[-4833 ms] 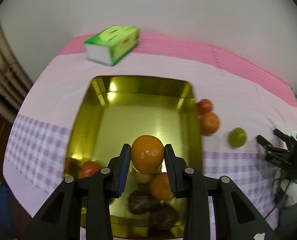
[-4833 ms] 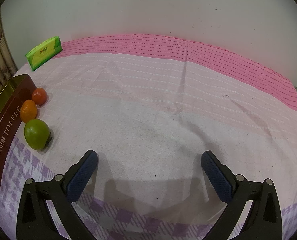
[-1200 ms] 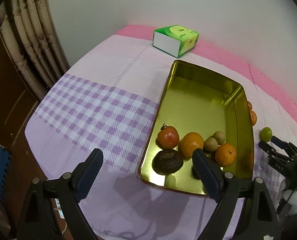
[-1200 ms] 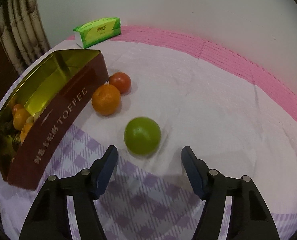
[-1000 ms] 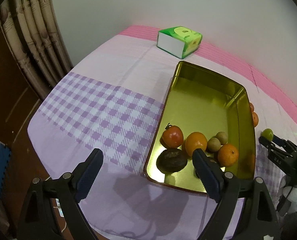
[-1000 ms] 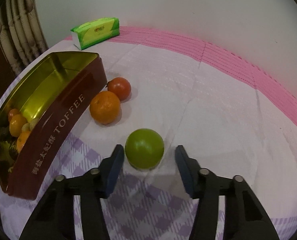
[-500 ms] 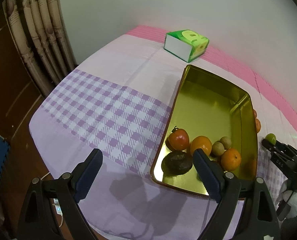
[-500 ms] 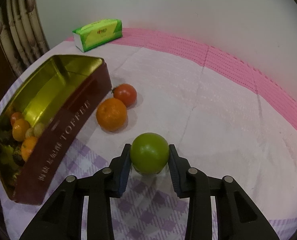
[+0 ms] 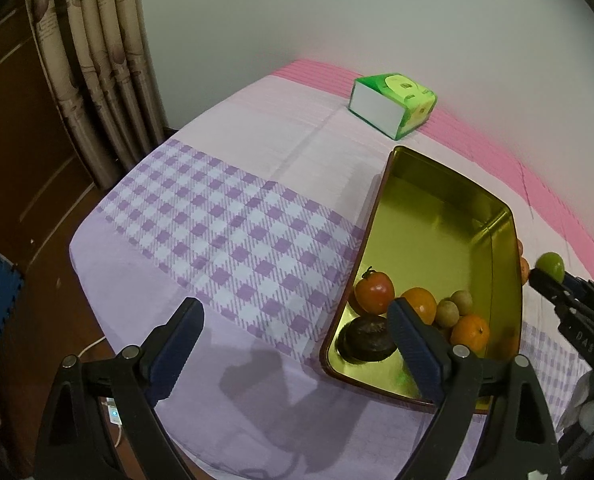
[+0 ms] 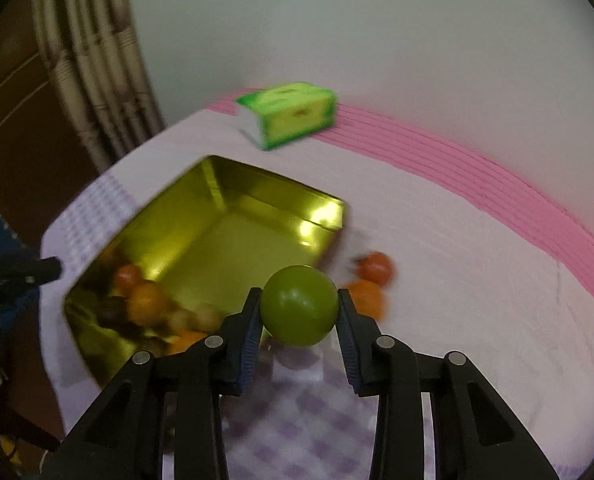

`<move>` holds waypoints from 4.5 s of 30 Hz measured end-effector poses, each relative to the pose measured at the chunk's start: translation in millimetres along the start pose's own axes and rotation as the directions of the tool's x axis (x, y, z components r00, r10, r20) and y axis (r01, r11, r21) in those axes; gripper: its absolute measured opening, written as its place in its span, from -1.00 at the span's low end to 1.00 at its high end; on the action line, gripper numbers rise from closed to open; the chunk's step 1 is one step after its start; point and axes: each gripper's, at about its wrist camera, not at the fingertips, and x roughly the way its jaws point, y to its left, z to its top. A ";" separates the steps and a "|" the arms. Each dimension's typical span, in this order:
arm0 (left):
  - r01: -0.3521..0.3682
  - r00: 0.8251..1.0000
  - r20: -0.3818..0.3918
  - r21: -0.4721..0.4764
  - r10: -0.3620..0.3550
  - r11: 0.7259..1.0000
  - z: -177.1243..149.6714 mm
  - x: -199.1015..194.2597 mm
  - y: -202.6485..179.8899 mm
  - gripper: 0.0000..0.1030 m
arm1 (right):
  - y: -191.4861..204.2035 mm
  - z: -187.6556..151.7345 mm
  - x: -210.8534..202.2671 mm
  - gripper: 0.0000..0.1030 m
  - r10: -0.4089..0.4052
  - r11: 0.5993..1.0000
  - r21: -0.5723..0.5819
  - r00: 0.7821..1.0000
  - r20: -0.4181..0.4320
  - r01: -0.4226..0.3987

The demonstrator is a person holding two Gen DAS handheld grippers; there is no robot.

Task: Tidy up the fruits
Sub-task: 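Carry the green tomato with the right gripper over the tray, then open the right gripper to release the green tomato into the tray, then move the right gripper to the orange tangerine and close on it, then lift the tangerine off the table with the right gripper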

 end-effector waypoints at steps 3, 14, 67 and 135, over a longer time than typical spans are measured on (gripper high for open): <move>-0.006 1.000 0.001 -0.006 0.006 1.000 0.1 -0.5 1.0 0.80 | 20.1 5.1 6.0 -0.29 0.032 0.999 -0.030 0.999 -0.007 -0.032; -0.012 1.000 -0.003 -0.025 0.011 1.000 0.8 2.5 3.4 0.83 | 50.5 10.7 45.6 -0.29 0.064 0.994 -0.083 0.995 -0.076 -0.071; -0.027 1.000 -0.016 -0.026 0.026 0.999 -0.9 7.2 0.5 0.83 | -46.8 -25.7 11.4 -0.04 -0.049 0.996 0.073 0.997 -0.062 0.053; 0.115 0.992 0.020 0.300 -0.126 0.947 13.3 -4.6 -155.4 0.83 | -256.7 -103.9 -2.1 -0.22 -0.365 0.861 0.353 0.928 -0.073 0.367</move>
